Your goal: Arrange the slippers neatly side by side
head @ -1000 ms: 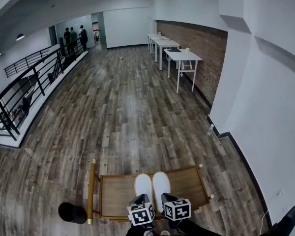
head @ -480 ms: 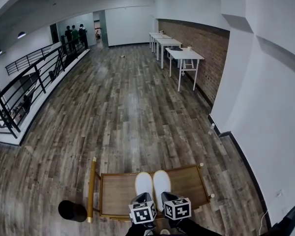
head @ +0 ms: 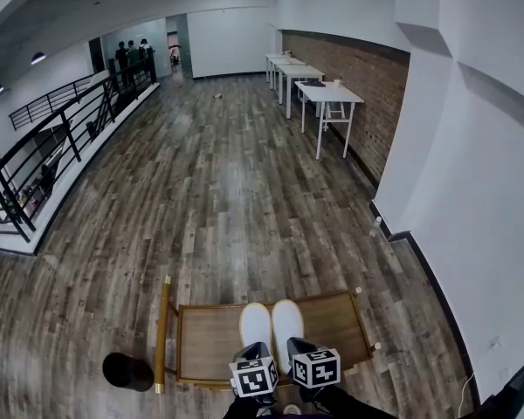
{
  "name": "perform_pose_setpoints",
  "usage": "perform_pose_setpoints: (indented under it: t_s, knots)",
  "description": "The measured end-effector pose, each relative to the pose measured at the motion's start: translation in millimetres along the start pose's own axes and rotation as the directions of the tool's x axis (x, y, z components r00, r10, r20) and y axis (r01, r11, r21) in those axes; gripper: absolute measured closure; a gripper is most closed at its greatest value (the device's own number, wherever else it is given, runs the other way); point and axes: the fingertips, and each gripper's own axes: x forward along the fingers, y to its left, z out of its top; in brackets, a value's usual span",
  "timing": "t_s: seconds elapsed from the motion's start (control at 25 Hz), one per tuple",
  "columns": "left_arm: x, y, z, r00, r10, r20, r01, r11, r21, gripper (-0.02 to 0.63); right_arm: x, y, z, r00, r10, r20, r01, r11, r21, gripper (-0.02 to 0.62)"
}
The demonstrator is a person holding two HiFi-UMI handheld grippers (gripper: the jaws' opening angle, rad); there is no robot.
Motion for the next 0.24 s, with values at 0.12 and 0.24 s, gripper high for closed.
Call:
perform_pose_setpoints:
  t_s: [0.12, 0.24]
  knots:
    - [1.4, -0.2, 0.4, 1.000, -0.001, -0.002, 0.001, 1.000, 0.001, 0.606, 1.2, -0.3, 0.6, 1.000, 0.002, 0.000, -0.002, 1.000, -0.001, 0.597]
    - [3.4, 0.3, -0.2, 1.000, 0.001, 0.000, -0.001, 1.000, 0.000, 0.606, 2.6, -1.3, 0.7, 1.000, -0.001, 0.001, 0.001, 1.000, -0.007, 0.597]
